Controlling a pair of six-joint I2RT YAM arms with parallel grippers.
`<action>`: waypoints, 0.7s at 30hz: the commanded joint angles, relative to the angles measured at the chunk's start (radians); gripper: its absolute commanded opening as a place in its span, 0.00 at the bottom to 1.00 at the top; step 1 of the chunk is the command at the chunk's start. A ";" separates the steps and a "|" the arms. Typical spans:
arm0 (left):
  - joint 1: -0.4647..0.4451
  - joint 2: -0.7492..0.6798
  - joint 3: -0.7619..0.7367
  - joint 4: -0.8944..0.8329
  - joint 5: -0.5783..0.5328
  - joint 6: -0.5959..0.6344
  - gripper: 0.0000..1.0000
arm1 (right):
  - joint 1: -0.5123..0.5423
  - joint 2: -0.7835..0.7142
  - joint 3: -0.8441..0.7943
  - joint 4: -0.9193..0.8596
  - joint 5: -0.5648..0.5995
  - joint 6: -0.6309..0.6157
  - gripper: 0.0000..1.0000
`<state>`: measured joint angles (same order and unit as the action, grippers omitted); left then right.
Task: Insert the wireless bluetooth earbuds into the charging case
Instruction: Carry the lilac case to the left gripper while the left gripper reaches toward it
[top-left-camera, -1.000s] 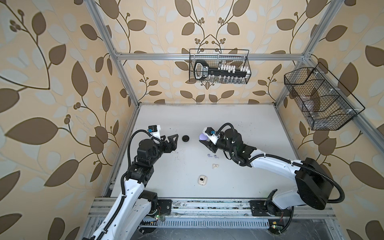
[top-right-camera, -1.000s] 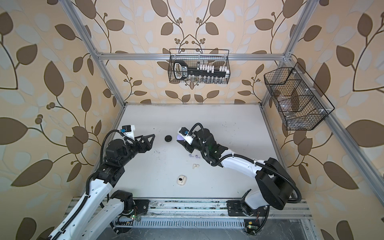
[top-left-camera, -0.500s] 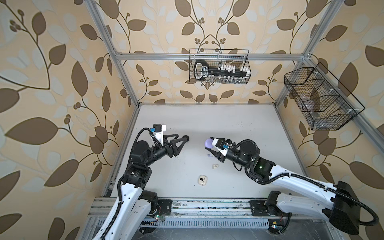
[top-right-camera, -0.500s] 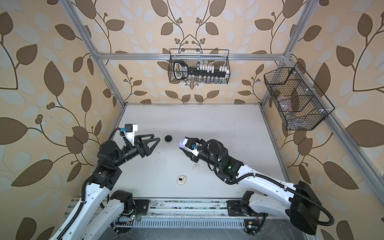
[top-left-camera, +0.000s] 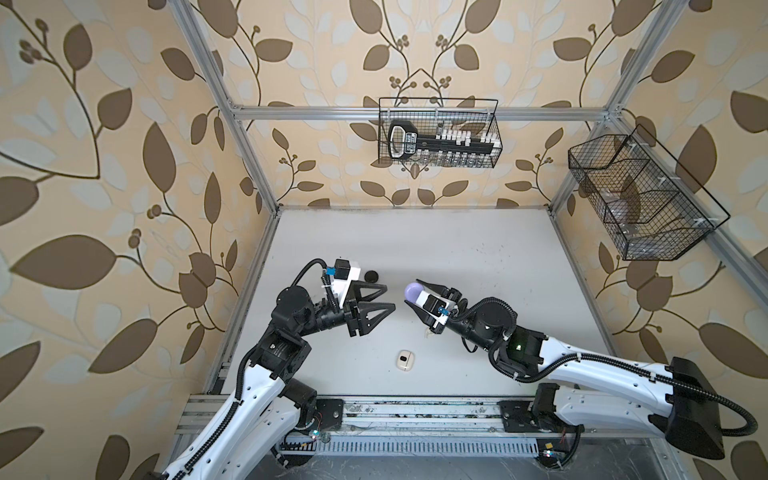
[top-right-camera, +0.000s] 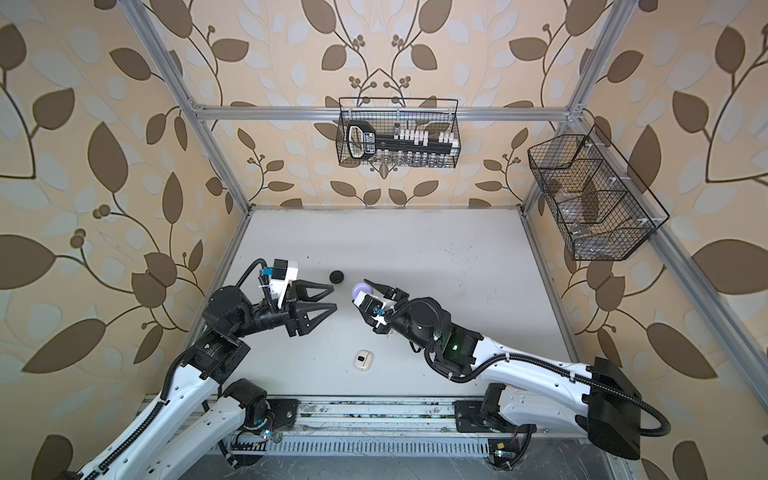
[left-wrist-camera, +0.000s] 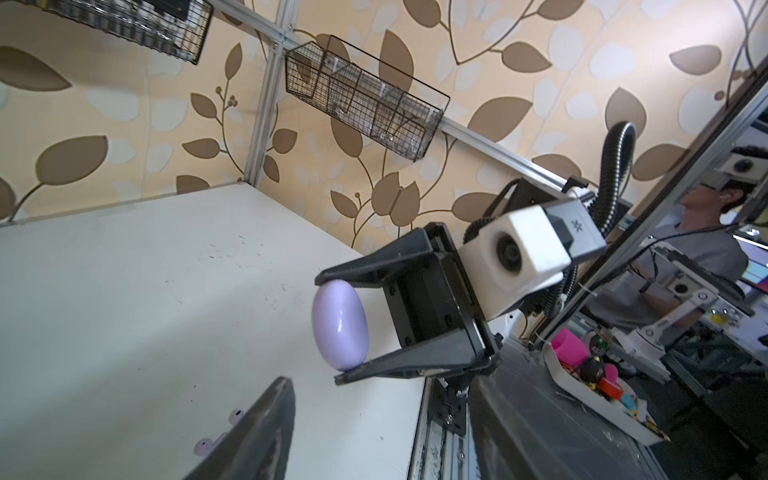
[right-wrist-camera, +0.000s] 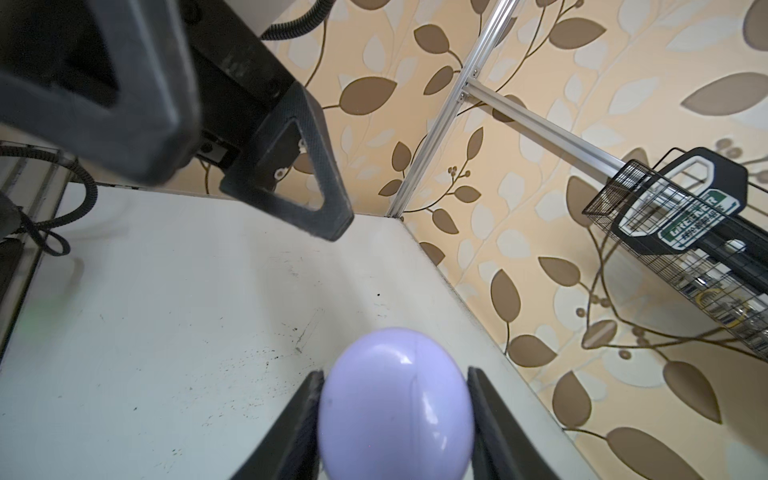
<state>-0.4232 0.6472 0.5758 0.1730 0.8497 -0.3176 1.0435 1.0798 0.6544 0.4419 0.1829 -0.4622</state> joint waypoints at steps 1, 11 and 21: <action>-0.029 0.025 0.008 0.008 0.035 0.104 0.65 | 0.025 -0.012 -0.007 0.034 0.058 -0.048 0.27; -0.038 0.056 0.011 -0.063 -0.034 0.133 0.54 | 0.070 -0.007 -0.009 0.051 0.019 -0.087 0.29; -0.039 0.043 0.009 -0.079 -0.058 0.121 0.43 | 0.129 0.080 0.040 0.069 0.062 -0.128 0.27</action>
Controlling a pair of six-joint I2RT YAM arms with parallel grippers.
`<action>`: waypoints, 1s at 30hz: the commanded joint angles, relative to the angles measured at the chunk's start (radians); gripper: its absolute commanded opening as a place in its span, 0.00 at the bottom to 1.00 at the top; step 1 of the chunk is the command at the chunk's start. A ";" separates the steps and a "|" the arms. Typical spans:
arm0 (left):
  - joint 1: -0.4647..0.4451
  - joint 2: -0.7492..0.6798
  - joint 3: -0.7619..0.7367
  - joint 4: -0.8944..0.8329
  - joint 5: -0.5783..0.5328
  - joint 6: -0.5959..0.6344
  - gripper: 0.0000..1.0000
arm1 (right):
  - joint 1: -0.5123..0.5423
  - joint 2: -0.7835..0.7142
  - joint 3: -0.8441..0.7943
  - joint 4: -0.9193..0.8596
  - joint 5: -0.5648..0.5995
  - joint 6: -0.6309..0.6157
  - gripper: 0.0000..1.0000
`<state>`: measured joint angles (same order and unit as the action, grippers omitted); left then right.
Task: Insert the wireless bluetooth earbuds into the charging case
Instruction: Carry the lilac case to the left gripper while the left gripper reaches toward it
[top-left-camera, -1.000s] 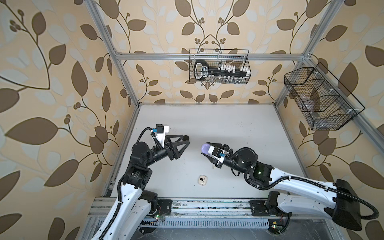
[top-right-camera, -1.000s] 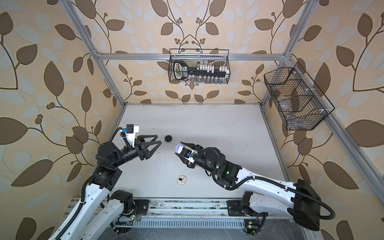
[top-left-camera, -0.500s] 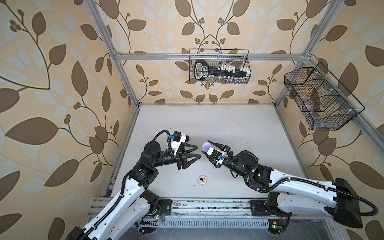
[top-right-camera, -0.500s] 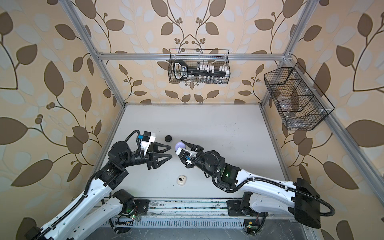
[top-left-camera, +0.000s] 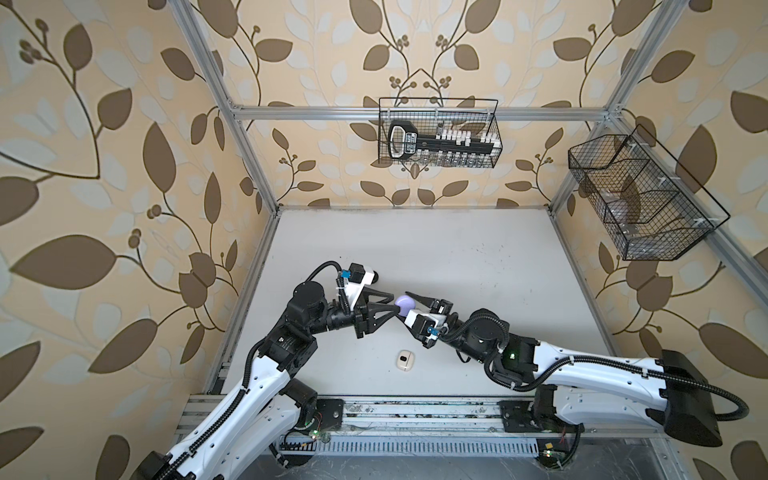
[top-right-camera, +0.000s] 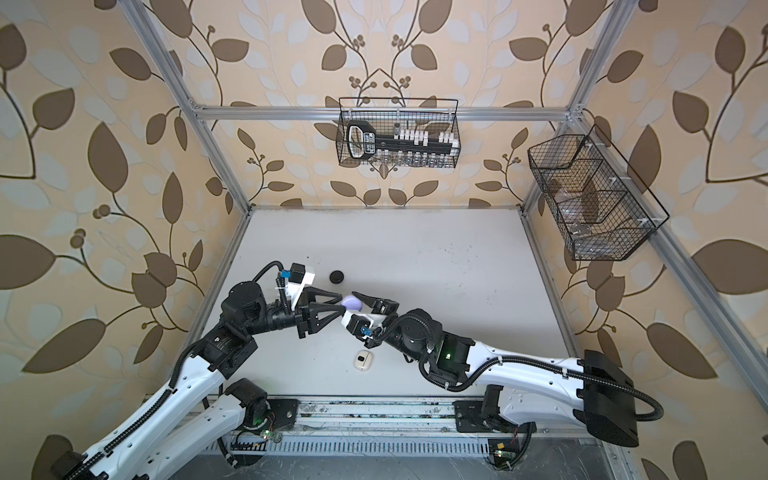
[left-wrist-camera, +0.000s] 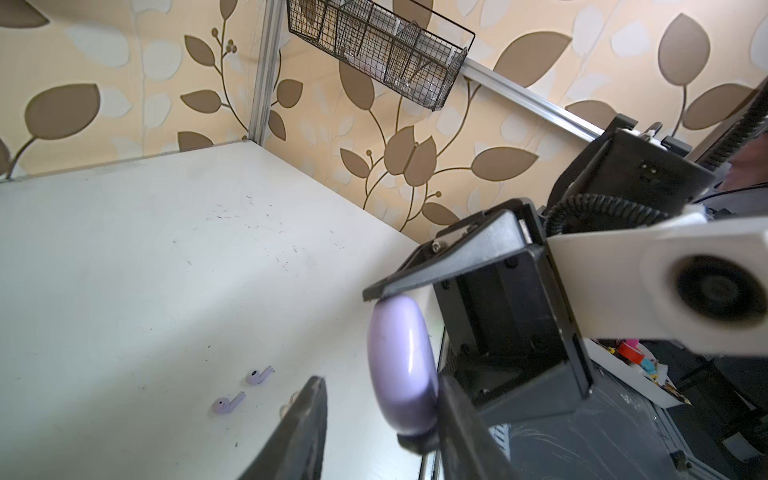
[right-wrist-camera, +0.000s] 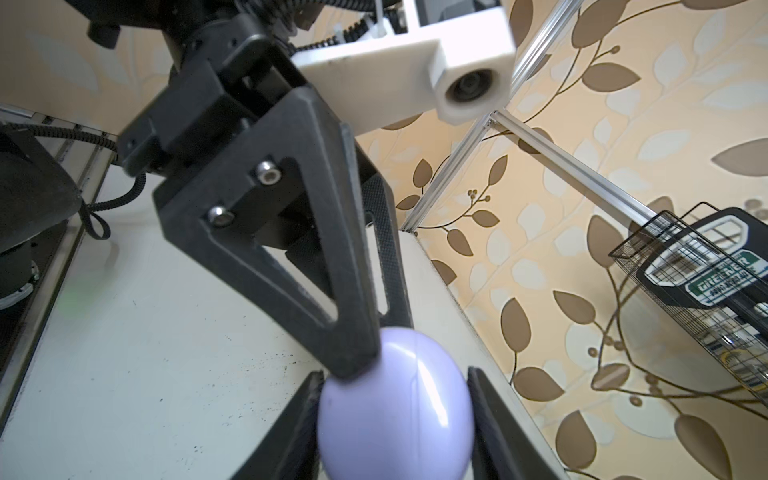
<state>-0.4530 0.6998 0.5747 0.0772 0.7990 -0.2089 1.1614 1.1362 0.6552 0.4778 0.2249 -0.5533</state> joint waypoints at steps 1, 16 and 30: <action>-0.009 -0.009 0.011 0.016 -0.007 0.014 0.42 | 0.011 0.032 0.045 0.036 0.026 -0.039 0.27; -0.010 0.016 0.008 0.026 0.005 0.037 0.45 | 0.020 0.042 0.045 0.089 0.062 -0.071 0.24; -0.012 0.046 0.024 0.024 0.041 0.053 0.18 | 0.030 0.096 0.044 0.189 0.107 -0.119 0.24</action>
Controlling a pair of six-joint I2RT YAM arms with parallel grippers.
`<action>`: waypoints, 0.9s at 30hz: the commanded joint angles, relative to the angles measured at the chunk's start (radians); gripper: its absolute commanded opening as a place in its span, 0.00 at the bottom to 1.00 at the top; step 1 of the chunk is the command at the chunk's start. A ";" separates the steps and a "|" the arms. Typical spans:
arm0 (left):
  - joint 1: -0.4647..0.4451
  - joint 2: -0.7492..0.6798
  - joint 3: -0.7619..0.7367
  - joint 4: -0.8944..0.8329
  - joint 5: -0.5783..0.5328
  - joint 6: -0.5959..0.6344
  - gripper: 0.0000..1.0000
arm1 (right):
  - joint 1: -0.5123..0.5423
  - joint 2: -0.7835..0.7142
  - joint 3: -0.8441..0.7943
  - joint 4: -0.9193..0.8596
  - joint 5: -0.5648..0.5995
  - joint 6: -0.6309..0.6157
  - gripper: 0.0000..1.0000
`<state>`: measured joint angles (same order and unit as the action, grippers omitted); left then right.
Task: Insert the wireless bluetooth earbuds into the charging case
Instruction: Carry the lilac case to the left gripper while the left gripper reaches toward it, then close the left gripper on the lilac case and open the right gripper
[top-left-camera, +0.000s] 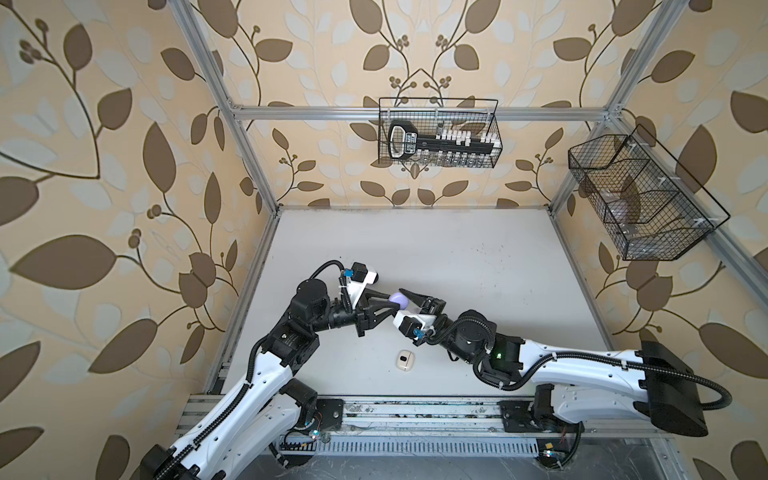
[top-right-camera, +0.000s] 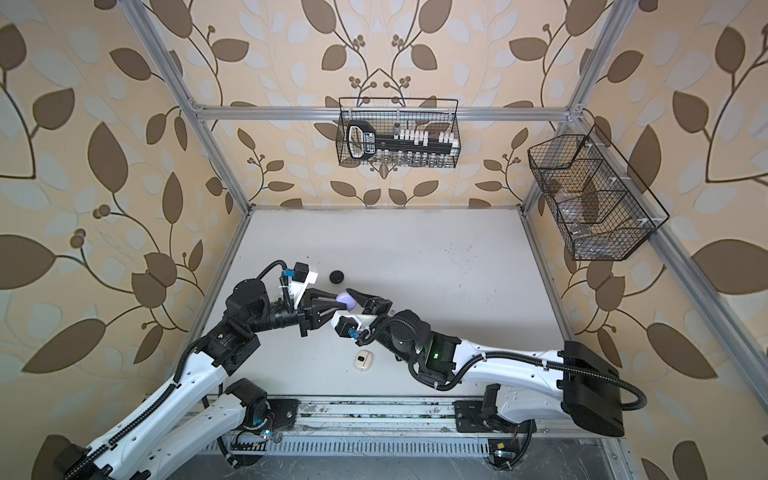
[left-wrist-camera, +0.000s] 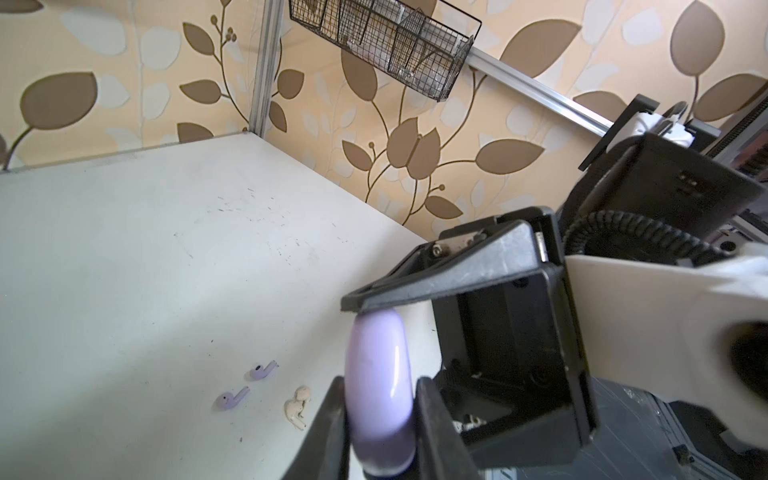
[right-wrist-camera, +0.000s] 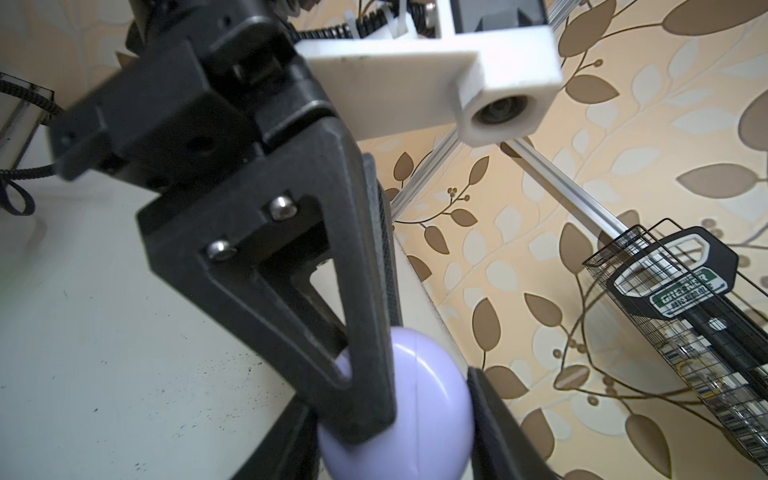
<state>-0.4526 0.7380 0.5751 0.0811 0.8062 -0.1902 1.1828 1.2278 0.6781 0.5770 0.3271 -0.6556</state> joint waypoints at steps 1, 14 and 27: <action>-0.012 0.010 0.024 0.020 0.035 0.037 0.14 | 0.008 0.005 0.021 0.092 0.000 -0.015 0.24; -0.015 -0.049 -0.018 0.087 -0.082 0.089 0.00 | 0.066 -0.168 -0.081 0.050 -0.030 0.111 0.72; -0.021 -0.053 -0.188 0.505 0.008 0.204 0.00 | 0.034 -0.476 -0.276 0.035 -0.153 0.297 0.82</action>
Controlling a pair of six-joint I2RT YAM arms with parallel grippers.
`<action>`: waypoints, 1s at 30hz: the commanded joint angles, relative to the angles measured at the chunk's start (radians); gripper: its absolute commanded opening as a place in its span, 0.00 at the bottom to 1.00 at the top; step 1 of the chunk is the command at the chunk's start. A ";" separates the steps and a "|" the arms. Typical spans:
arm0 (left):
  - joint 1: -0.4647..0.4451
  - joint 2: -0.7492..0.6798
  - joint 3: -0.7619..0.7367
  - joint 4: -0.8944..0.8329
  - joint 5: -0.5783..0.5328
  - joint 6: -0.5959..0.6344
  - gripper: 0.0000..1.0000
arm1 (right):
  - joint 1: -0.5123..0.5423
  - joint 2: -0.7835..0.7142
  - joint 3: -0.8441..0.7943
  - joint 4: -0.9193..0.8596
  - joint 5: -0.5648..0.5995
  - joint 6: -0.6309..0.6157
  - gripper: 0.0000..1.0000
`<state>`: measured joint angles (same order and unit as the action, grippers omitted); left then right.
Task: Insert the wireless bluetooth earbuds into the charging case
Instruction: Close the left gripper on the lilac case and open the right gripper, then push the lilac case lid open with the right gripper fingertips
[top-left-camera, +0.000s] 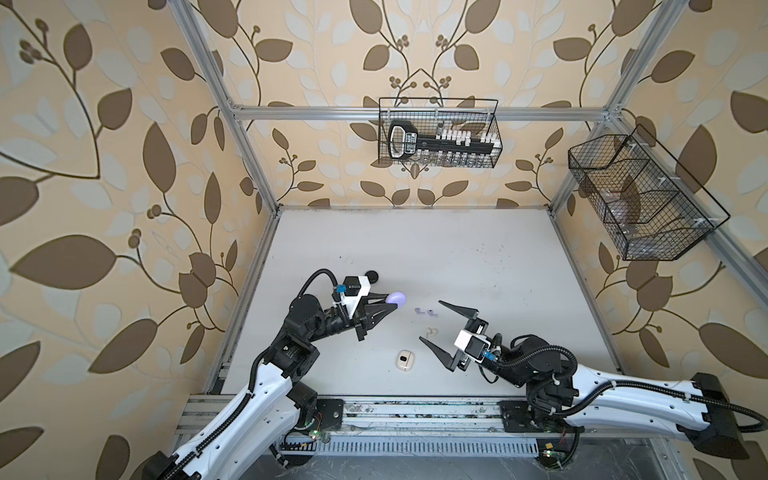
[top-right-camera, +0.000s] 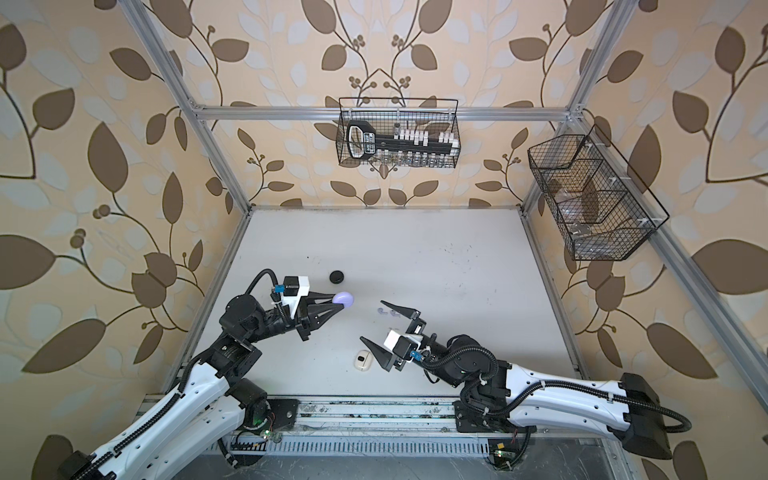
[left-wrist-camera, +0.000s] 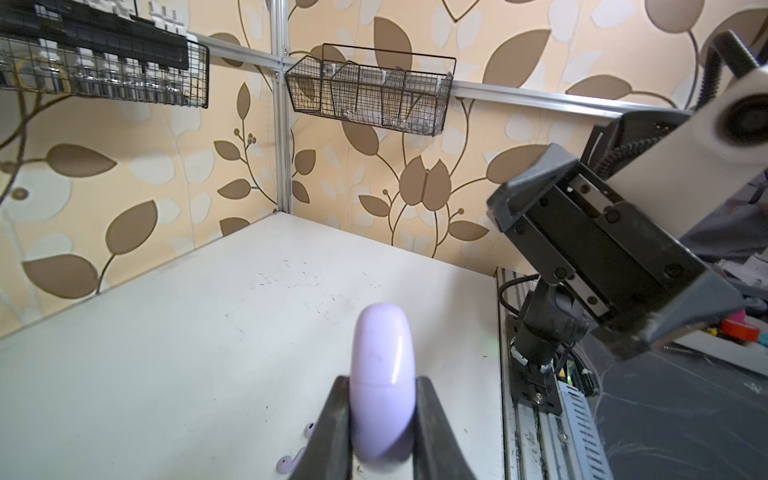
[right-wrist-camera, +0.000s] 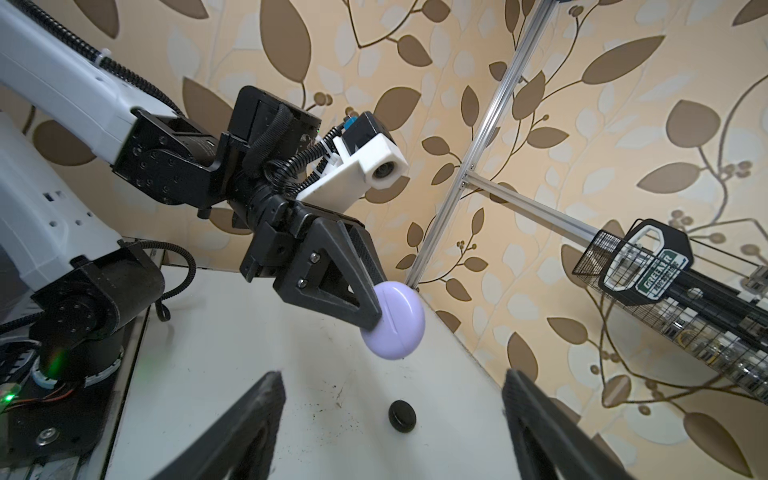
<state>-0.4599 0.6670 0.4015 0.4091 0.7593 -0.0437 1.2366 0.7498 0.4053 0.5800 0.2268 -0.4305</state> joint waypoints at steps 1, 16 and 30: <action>-0.015 0.031 -0.015 0.184 0.061 0.064 0.00 | -0.028 0.011 0.004 0.032 -0.047 0.089 0.81; -0.064 0.042 -0.019 0.133 0.165 0.150 0.00 | -0.065 0.247 0.181 -0.019 -0.006 0.168 0.73; -0.073 -0.078 -0.049 0.079 0.176 0.134 0.00 | -0.084 0.280 0.213 -0.037 -0.001 0.153 0.67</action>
<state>-0.5179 0.6186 0.3534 0.4561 0.8768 0.0822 1.1759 1.0374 0.5980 0.5564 0.1822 -0.2619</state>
